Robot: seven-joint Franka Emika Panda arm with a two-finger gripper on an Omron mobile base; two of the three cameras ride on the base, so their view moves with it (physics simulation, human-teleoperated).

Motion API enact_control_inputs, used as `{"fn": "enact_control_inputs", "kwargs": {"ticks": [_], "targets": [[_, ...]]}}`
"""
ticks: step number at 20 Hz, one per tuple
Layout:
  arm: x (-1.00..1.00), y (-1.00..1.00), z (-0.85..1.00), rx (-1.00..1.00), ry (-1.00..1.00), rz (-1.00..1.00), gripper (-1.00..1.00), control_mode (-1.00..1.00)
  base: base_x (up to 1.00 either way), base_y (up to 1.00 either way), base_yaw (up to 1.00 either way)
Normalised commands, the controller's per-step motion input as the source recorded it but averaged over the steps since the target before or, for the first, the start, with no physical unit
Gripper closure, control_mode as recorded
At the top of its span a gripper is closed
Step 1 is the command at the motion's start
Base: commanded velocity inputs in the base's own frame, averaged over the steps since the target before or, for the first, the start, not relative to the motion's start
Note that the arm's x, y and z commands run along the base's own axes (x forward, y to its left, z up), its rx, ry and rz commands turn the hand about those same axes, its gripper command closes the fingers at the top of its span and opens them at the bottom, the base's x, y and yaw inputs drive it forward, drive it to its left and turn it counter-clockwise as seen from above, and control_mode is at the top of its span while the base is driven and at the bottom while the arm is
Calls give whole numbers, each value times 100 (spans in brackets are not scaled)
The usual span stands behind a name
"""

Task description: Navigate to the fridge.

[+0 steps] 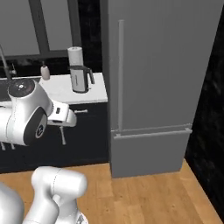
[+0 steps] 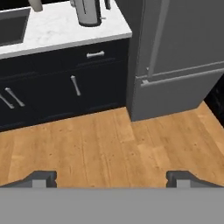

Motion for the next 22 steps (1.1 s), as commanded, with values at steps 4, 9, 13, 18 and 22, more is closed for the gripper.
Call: {"fn": "enact_control_inputs", "kwargs": {"ticks": [4, 9, 13, 18, 22], "targets": [[0, 0, 0, 0, 0, 0, -100, 100, 27, -100, 23], [0, 0, 0, 0, 0, 0, -100, 100, 66, -100, 27], [0, 0, 0, 0, 0, 0, -100, 100, 94, -100, 32], [0, 0, 0, 0, 0, 0, -100, 100, 100, -100, 23], [0, 0, 0, 0, 0, 0, -100, 100, 100, -94, 19]]}}
